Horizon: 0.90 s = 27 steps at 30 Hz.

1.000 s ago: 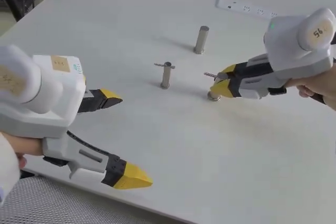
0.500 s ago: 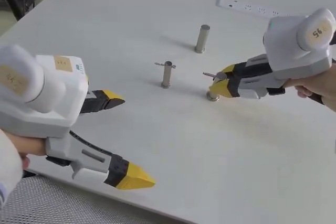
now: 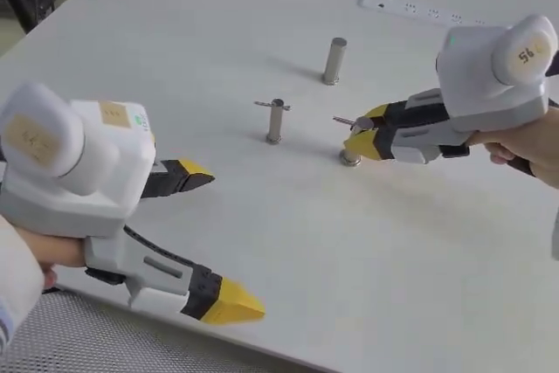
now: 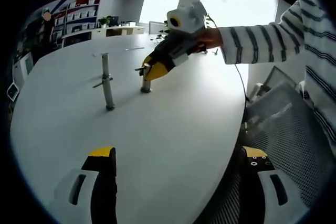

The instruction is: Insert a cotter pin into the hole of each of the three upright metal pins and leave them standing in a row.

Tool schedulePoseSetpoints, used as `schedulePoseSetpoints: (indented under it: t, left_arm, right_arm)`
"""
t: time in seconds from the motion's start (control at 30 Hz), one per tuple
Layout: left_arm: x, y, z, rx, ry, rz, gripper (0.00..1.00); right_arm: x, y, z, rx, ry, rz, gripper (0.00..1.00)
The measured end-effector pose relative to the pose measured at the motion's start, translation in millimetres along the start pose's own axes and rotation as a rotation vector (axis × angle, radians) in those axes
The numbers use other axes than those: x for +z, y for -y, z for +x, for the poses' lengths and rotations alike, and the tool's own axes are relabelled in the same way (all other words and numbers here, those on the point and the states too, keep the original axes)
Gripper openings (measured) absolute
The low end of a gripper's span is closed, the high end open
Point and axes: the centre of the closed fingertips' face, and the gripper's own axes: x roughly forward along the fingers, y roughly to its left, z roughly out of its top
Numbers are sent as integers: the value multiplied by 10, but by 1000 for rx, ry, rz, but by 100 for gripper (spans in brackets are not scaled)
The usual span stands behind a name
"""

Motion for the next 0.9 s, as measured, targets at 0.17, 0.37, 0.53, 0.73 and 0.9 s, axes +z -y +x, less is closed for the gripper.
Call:
schedulePoseSetpoints:
  t: [0.17, 0.37, 0.53, 0.73, 0.9]
  left_arm:
    - [7, 11, 3, -2, 0, 2, 97]
    - [81, -8, -34, 6, 22, -2, 97]
    - [216, -65, -108, 31, 68, -20, 97]
    - [363, -161, -239, 80, 136, -52, 96]
    - [477, -238, -338, 112, 171, -55, 96]
  right_arm:
    - [47, 4, -27, -12, 15, -4, 12]
    - [78, 0, -121, -31, 45, 13, 28]
    - [220, -44, -302, -71, 113, 61, 33]
    - [381, -104, -548, -127, 200, 158, 42]
    - [376, -137, -728, -178, 249, 257, 45]
